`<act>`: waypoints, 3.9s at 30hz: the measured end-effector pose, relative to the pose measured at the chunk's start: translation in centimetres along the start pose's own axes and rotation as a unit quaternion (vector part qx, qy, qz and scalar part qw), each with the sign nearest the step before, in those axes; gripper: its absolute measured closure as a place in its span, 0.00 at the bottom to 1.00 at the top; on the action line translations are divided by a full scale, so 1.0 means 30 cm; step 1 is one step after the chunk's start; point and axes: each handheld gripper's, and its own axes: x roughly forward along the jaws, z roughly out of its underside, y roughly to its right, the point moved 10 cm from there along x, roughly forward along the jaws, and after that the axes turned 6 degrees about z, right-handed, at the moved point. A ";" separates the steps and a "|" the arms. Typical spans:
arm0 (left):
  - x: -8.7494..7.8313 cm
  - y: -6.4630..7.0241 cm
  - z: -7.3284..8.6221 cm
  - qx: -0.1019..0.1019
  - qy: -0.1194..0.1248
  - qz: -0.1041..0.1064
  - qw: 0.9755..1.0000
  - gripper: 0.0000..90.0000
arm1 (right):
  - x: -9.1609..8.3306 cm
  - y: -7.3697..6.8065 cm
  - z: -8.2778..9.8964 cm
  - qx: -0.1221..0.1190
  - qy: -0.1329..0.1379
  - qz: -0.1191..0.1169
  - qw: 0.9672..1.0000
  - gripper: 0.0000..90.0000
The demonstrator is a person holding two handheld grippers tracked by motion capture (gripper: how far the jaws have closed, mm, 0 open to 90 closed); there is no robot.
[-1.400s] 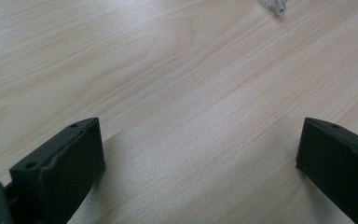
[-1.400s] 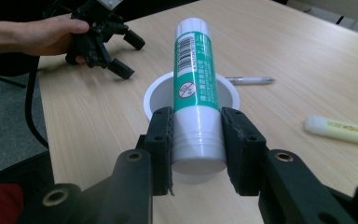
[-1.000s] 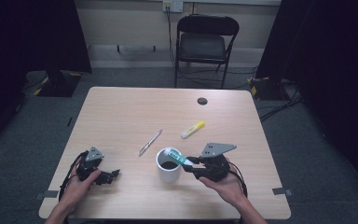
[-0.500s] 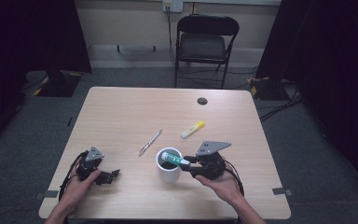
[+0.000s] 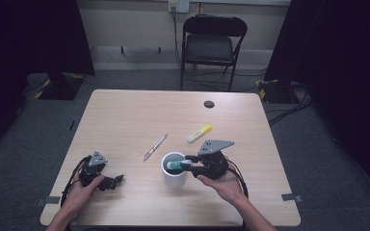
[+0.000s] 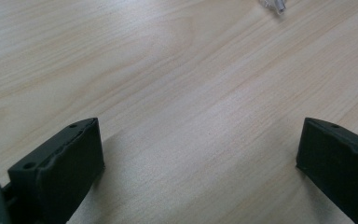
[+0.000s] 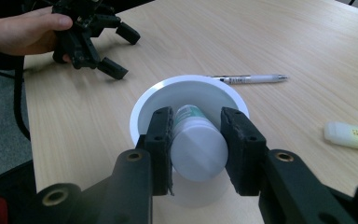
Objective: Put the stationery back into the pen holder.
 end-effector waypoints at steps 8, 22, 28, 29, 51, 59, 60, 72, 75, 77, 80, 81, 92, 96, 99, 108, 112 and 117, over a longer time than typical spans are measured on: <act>0.000 0.000 0.000 0.000 0.000 0.000 1.000 0.00 | 0.036 0.011 -0.016 0.006 0.001 -0.001 1.000 0.73; 0.000 0.000 0.000 0.000 0.000 0.001 1.000 0.00 | 0.118 0.025 -0.084 0.007 0.013 -0.005 1.000 0.73; 0.000 0.000 0.000 0.000 0.000 0.001 1.000 0.00 | 0.153 0.027 -0.079 0.007 0.006 -0.005 1.000 0.73; 0.000 0.000 0.000 0.000 0.000 0.001 1.000 0.00 | 0.161 0.028 -0.078 0.009 0.007 -0.005 1.000 0.73; 0.000 0.000 0.000 0.000 0.000 0.001 1.000 0.00 | 0.173 0.033 -0.072 0.014 0.010 -0.011 1.000 0.60; 0.000 0.000 0.000 0.000 0.000 0.001 1.000 0.00 | 0.122 0.093 -0.095 0.036 0.036 -0.001 0.999 0.58; 0.000 0.000 0.000 0.000 0.000 0.001 1.000 0.00 | 0.117 0.107 -0.092 0.039 0.035 0.003 0.999 0.58; 0.000 0.000 0.000 0.000 0.000 0.000 1.000 0.00 | 0.098 0.310 -0.038 0.076 0.019 0.056 0.995 0.62; 0.000 0.000 0.000 0.000 0.000 0.001 1.000 0.00 | 0.130 0.343 -0.005 0.081 0.000 0.063 0.995 0.62; 0.000 0.000 0.000 0.000 0.000 0.001 1.000 0.00 | 0.156 0.367 0.010 0.081 -0.010 0.069 0.994 0.63; 0.000 0.000 0.000 0.000 0.000 0.001 1.000 0.00 | 0.192 0.399 0.025 0.087 -0.014 0.075 0.993 0.65; 0.000 0.000 0.000 0.000 0.000 0.001 1.000 0.00 | 0.204 0.406 0.029 0.091 -0.016 0.074 0.993 0.65; 0.000 0.000 0.000 0.000 0.000 0.001 1.000 0.00 | 0.311 0.486 0.021 0.085 -0.046 0.085 0.992 0.67; 0.000 0.000 0.000 0.000 0.000 0.001 1.000 0.00 | 0.357 0.498 0.028 0.075 -0.062 0.088 0.991 0.69; 0.000 0.000 0.000 0.000 0.000 0.001 1.000 0.00 | 0.386 0.502 0.038 0.082 -0.070 0.088 0.990 0.69; 0.000 0.000 0.000 0.000 0.000 0.001 1.000 0.00 | 0.427 0.492 0.073 0.082 -0.090 0.082 0.989 0.72; 0.000 0.001 0.000 0.000 0.000 0.001 1.000 0.00 | 0.429 0.488 0.092 0.083 -0.091 0.078 0.989 0.72; 0.000 0.001 0.000 0.000 0.000 0.001 1.000 0.00 | 0.410 0.489 0.120 0.092 -0.093 0.079 0.988 0.72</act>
